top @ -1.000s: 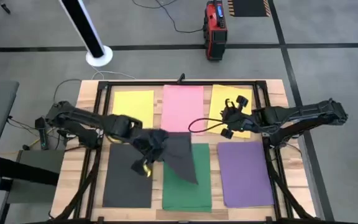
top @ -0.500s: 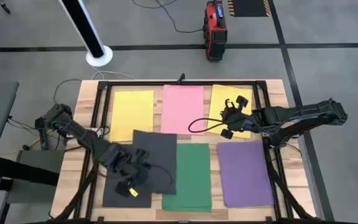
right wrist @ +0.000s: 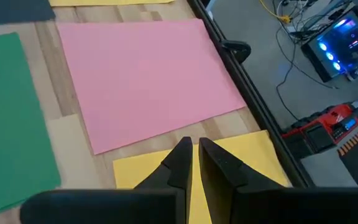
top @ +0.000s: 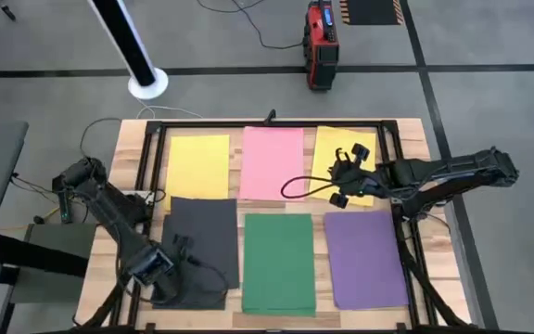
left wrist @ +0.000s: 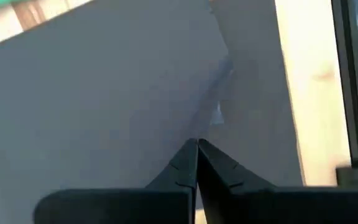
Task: Organize paper
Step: Stack the top black colored paper on top of the bottom black colored paper
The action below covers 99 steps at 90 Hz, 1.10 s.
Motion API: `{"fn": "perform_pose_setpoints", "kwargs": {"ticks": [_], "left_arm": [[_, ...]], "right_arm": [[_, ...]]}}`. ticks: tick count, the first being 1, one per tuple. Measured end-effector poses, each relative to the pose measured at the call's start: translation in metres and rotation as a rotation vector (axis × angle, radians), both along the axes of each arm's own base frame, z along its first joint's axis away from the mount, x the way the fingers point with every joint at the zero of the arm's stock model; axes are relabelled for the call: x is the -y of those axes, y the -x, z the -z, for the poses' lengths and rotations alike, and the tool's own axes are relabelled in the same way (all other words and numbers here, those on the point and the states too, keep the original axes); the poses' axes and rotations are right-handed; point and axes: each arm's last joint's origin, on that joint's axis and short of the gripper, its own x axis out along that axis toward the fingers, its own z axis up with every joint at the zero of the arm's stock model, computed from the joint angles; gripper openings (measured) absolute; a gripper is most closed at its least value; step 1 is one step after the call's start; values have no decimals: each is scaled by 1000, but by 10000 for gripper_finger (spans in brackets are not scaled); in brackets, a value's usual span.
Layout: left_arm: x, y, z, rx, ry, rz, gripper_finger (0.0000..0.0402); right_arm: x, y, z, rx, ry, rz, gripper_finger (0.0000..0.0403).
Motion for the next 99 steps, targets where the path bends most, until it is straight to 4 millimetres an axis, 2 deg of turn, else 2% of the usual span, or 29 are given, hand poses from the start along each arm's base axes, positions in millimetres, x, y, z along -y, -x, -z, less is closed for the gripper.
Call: {"fn": "perform_pose_setpoints", "kwargs": {"ticks": [38,62,85,99], "left_arm": [[12,5,1,-32,82,113,0],[14,8,1,-94,106,332,0],[11,10,2,-112,51,518,0],[13,7,10,-140,12,591,0]], "right_arm": [[0,0,0,0,0,1,27],[1,0,0,0,0,3,27],[1,0,0,-1,1,7,27],[5,0,0,-1,0,26,27]]}}
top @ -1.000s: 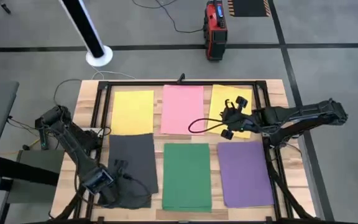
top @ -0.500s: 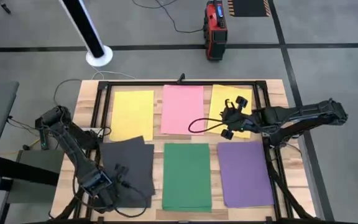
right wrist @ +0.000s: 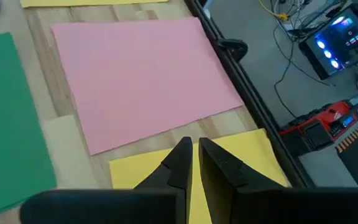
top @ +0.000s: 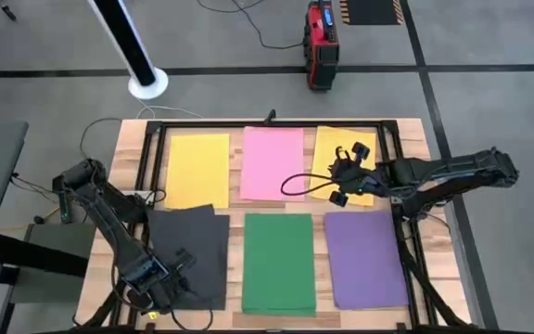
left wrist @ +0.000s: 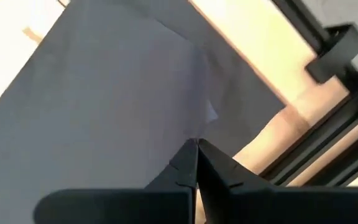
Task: Organize paper
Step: Stack the top black colored paper on top of the bottom black colored paper
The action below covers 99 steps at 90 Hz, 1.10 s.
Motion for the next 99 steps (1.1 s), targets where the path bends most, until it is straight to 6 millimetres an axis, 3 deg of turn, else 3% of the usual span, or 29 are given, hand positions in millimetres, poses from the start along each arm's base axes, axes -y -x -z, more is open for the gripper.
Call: {"fn": "perform_pose_setpoints", "kwargs": {"ticks": [16,31,99], "left_arm": [[6,-5,11,-6,-35,75,0],[10,-8,5,66,-46,94,0],[28,11,5,135,-105,91,0]], "right_arm": [[6,0,0,1,-3,26,27],[8,0,0,2,-4,35,27],[9,0,0,27,-31,64,27]]}}
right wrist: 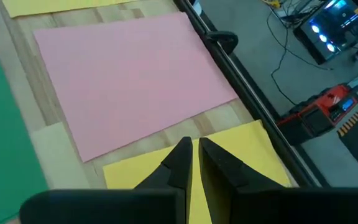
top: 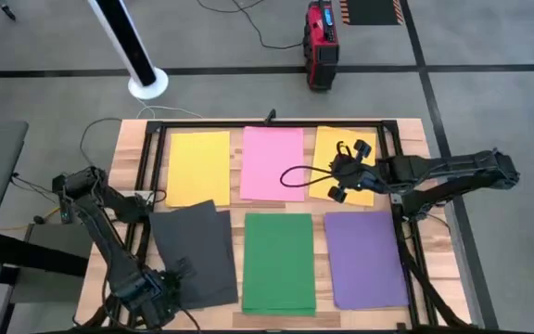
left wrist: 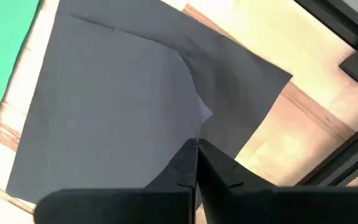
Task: Organize paper
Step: Stack the top black colored paper on top of the bottom black colored paper
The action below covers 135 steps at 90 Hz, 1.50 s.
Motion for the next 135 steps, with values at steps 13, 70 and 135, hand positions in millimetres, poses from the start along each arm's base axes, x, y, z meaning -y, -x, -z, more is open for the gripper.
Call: {"fn": "perform_pose_setpoints", "kwargs": {"ticks": [13,70,135], "left_arm": [[2,0,0,1,13,-3,0],[20,-2,-4,-94,309,-534,14],[6,-10,13,84,368,-1385,68]], "right_arm": [[0,0,0,0,-2,-1,27],[-1,0,0,-3,-15,-15,27],[-1,0,0,-27,4,-44,27]]}}
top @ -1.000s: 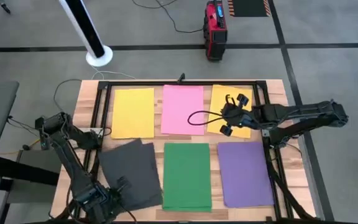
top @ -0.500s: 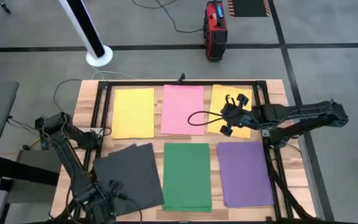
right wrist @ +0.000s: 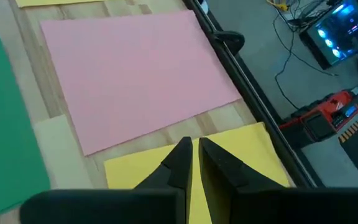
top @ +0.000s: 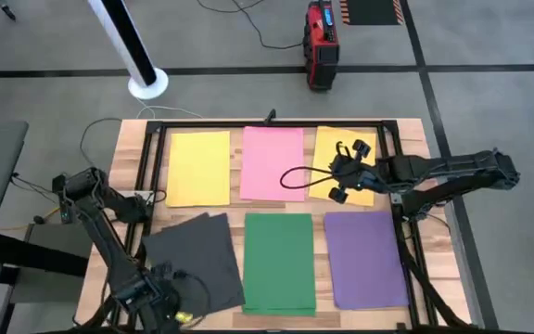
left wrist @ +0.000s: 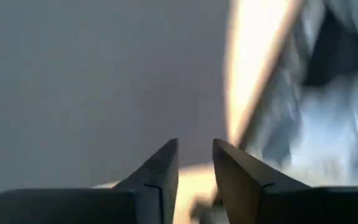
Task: Organize paper
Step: Stack the top black colored paper on top of the bottom black colored paper
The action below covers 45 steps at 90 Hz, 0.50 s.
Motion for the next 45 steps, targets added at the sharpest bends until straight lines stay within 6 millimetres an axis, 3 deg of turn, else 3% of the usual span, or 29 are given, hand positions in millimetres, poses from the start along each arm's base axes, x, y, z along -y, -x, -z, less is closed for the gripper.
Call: {"fn": "perform_pose_setpoints", "kwargs": {"ticks": [11,27,45], "left_arm": [[-13,-1,18,139,-155,-91,11],[-36,-8,47,185,-217,-245,1],[-56,-21,64,134,-243,-227,1]], "right_arm": [[0,0,0,0,0,0,27],[0,0,0,0,0,0,27],[0,0,0,-1,0,0,27]]}}
